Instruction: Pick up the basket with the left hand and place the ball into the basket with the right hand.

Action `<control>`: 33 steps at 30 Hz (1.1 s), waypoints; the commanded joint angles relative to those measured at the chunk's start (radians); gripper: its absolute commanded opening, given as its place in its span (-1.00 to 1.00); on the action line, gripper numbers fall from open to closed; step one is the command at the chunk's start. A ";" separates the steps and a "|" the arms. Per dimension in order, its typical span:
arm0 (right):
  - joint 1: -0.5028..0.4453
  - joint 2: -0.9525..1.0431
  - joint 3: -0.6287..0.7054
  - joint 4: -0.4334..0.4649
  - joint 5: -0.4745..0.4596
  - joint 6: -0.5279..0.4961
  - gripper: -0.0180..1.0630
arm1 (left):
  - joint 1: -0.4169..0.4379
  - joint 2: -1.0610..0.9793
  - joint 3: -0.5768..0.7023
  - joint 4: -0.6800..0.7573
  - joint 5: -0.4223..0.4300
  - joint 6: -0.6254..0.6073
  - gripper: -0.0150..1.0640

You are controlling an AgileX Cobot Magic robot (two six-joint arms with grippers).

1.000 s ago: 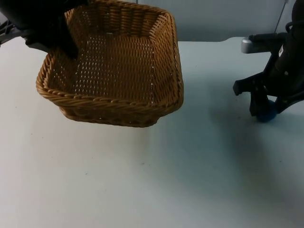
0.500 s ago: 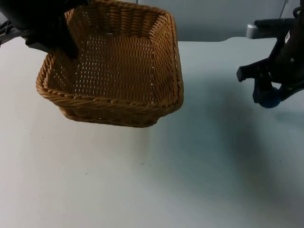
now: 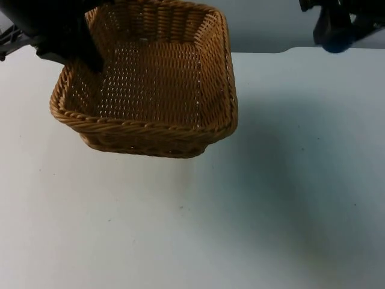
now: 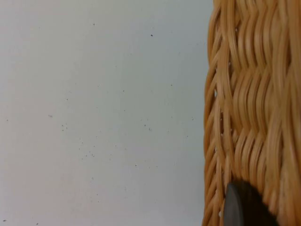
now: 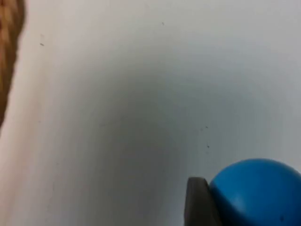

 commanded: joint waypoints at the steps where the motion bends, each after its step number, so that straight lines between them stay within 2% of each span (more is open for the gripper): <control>1: 0.036 -0.037 -0.006 -0.008 -0.010 -0.006 -0.97 | -0.004 -0.011 0.001 -0.034 -0.005 0.003 -0.97; 10: 0.184 -0.048 -0.076 -0.008 -0.009 -0.019 -0.97 | -0.004 -0.011 0.001 -0.034 -0.005 0.003 -0.97; 13: 0.211 -0.048 -0.096 -0.008 -0.034 -0.020 -0.97 | -0.004 -0.011 0.001 -0.033 -0.006 0.005 -0.97; 19: 0.251 -0.043 -0.107 -0.003 -0.157 -0.033 -0.97 | -0.004 -0.011 0.001 -0.051 -0.010 0.023 -0.97; 24: 0.255 -0.006 -0.107 0.027 -0.253 -0.088 -0.97 | -0.004 -0.011 0.001 -0.061 -0.018 0.023 -0.97; 28: 0.262 0.047 -0.107 0.027 -0.288 -0.083 -0.97 | -0.004 -0.011 0.001 -0.061 -0.018 0.023 -0.97; 33: 0.262 0.114 -0.107 0.075 -0.339 -0.108 -0.97 | -0.004 -0.011 0.001 -0.063 -0.018 0.023 -0.97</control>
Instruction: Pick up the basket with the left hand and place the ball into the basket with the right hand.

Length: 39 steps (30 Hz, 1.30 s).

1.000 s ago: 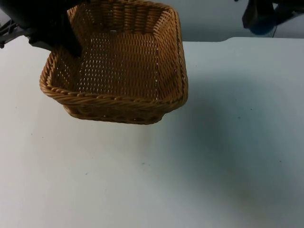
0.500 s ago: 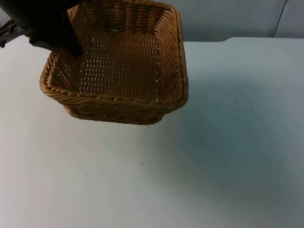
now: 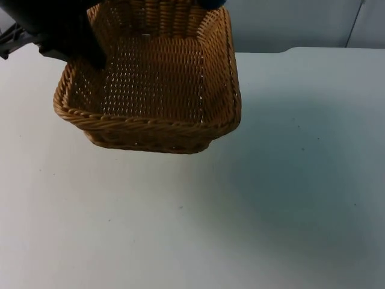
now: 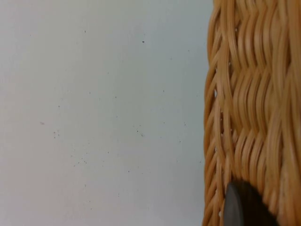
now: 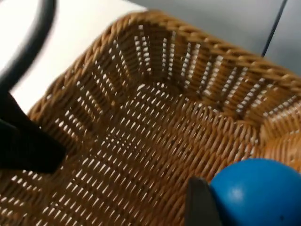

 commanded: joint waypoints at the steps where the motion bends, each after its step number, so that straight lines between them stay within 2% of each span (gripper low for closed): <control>1: 0.011 0.026 -0.008 0.040 -0.049 -0.037 -0.97 | -0.004 -0.011 0.001 -0.035 -0.008 0.000 -0.97; 2: 0.011 0.026 -0.008 0.040 -0.049 -0.037 -0.97 | -0.004 -0.011 0.001 -0.035 -0.008 0.000 -0.97; 6: 0.030 0.062 -0.008 0.128 -0.044 -0.147 -0.97 | -0.004 -0.011 0.001 -0.035 -0.008 0.000 -0.97; 21: 0.052 0.100 -0.008 0.131 -0.044 -0.182 -0.95 | -0.004 -0.011 0.001 -0.040 -0.004 0.000 -0.97; 23: 0.052 0.111 -0.008 0.131 -0.012 -0.182 -0.74 | -0.004 -0.011 0.001 -0.040 -0.004 0.000 -0.97; 24: 0.052 0.111 -0.008 0.131 -0.012 -0.182 -0.74 | -0.004 -0.011 0.001 -0.040 -0.004 0.000 -0.97; 26: 0.052 0.118 -0.008 0.131 0.005 -0.182 -0.44 | -0.004 -0.011 0.001 -0.039 -0.002 0.000 -0.97; 27: 0.052 0.120 -0.008 0.131 0.010 -0.194 -0.15 | -0.004 -0.011 0.001 -0.039 -0.002 0.000 -0.97; 28: 0.052 0.120 -0.008 0.131 0.010 -0.194 -0.15 | -0.004 -0.011 0.001 -0.039 -0.002 0.000 -0.97; 32: 0.052 0.120 -0.008 0.181 -0.004 -0.275 0.91 | -0.004 -0.011 0.001 -0.039 0.000 0.000 -0.97; 34: 0.052 0.120 -0.008 0.198 -0.012 -0.291 0.98 | -0.004 -0.011 0.001 -0.039 0.000 0.002 -0.97; 39: 0.052 0.120 -0.008 0.256 -0.043 -0.339 0.98 | -0.004 -0.011 0.001 -0.039 0.004 0.006 -0.97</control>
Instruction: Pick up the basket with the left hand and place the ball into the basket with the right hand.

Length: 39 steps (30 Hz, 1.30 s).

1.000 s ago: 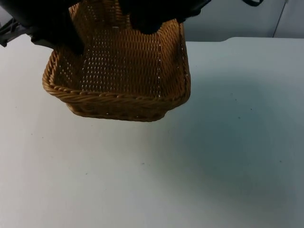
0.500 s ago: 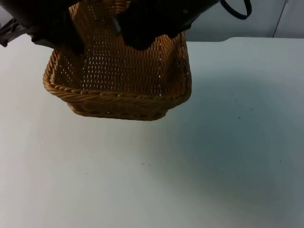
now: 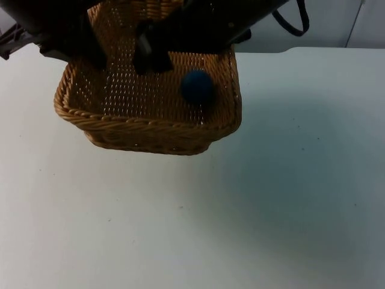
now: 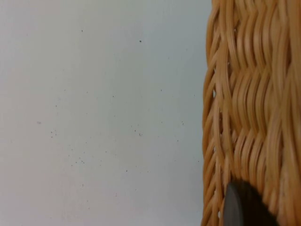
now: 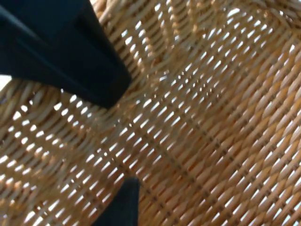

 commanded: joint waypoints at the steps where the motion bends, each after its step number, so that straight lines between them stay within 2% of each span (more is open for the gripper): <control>1: 0.004 -0.004 -0.008 0.016 -0.021 -0.021 0.98 | -0.004 -0.011 0.001 -0.033 0.004 0.002 -0.97; 8: 0.004 -0.004 -0.008 0.016 -0.016 -0.030 0.97 | -0.004 -0.011 0.001 -0.033 0.004 0.002 -0.97; 19: 0.004 -0.085 -0.012 0.017 0.085 -0.023 0.97 | -0.004 -0.011 0.001 -0.033 -0.004 0.004 -0.97; 27: 0.002 -0.191 -0.012 -0.097 0.153 0.101 0.96 | -0.004 -0.011 0.001 -0.033 -0.004 0.004 -0.97; 30: -0.002 -0.221 -0.009 -0.187 0.175 0.169 0.96 | -0.004 -0.011 0.001 -0.033 -0.004 0.004 -0.97; 31: -0.017 -0.229 -0.009 -0.222 0.187 0.212 0.96 | -0.004 -0.011 0.001 -0.033 -0.004 0.004 -0.97; 32: -0.017 -0.229 -0.009 -0.222 0.187 0.212 0.96 | -0.004 -0.011 0.001 -0.033 -0.004 0.004 -0.97; 34: -0.081 -0.231 -0.009 -0.246 0.207 0.270 0.96 | -0.004 -0.011 0.001 -0.033 -0.001 0.004 -0.97; 36: -0.149 -0.233 -0.009 -0.244 0.225 0.278 0.96 | -0.004 -0.011 0.001 -0.033 0.003 0.004 -0.97; 37: -0.149 -0.233 -0.009 -0.244 0.225 0.278 0.96 | -0.004 -0.011 0.001 -0.033 0.003 0.004 -0.97; 39: -0.231 -0.235 -0.009 -0.244 0.246 0.270 0.96 | -0.004 -0.011 0.001 -0.031 0.006 0.004 -0.97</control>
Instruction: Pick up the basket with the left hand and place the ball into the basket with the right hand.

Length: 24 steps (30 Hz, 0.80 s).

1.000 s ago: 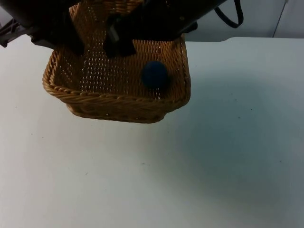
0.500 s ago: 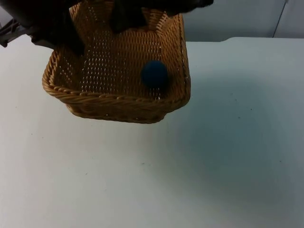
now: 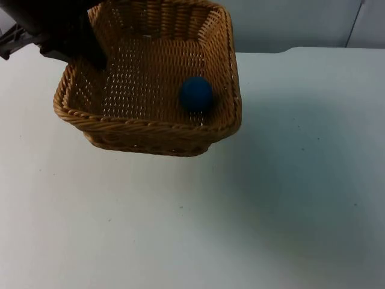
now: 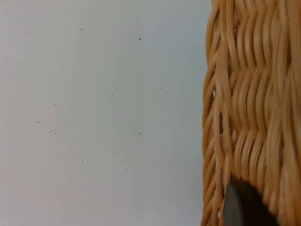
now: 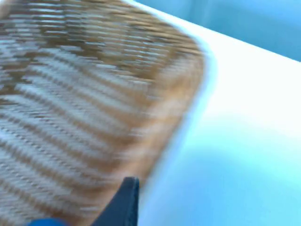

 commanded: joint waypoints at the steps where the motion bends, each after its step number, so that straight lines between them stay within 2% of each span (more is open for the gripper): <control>1: -0.056 -0.012 -0.009 -0.013 0.021 0.002 0.96 | -0.004 -0.011 0.001 -0.031 0.002 0.000 -0.97; 3: -0.089 -0.012 -0.009 -0.013 0.034 -0.003 0.96 | -0.004 -0.011 0.001 -0.029 0.002 0.000 -0.97; 7: -0.243 -0.014 -0.009 -0.004 0.074 -0.021 0.96 | -0.004 -0.011 0.001 -0.027 0.002 0.000 -0.97; 12: -0.337 -0.027 -0.009 -0.004 0.081 -0.023 0.96 | -0.004 -0.011 0.001 -0.025 0.002 0.000 -0.97; 18: -0.350 -0.046 -0.009 0.010 0.084 -0.047 0.95 | -0.004 -0.011 0.001 -0.025 0.002 0.000 -0.97; 21: -0.350 -0.085 -0.005 0.032 0.125 -0.040 0.89 | -0.004 -0.011 0.001 -0.021 0.002 0.000 -0.97; 24: -0.350 -0.143 0.032 0.032 0.086 -0.037 0.88 | -0.004 -0.011 0.001 -0.021 0.002 0.000 -0.97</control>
